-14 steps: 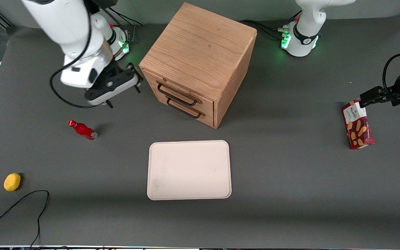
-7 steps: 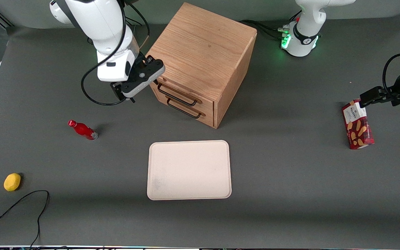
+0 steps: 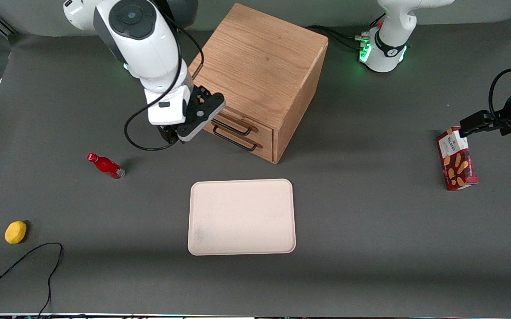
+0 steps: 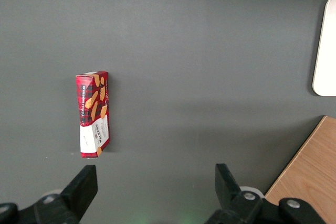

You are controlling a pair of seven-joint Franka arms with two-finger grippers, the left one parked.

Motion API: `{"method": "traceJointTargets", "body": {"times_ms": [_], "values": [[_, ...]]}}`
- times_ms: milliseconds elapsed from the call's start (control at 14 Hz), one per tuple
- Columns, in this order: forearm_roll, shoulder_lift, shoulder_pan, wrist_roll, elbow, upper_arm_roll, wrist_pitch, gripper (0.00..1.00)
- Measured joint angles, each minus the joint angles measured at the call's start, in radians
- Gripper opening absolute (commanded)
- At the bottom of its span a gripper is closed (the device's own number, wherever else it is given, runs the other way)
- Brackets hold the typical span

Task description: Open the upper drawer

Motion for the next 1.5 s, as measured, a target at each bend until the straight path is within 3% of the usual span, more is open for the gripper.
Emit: {"method": "traceJointTargets", "body": {"times_ms": [714,1143,1500], "values": [[0.001,0.022,0.002,-0.137,0.051,0.015,-0.033,1.0],[0.107,0.022,0.0,-0.246,0.053,0.003,-0.04,1.0],[0.114,0.022,-0.003,-0.264,0.059,-0.001,-0.053,1.0]]}}
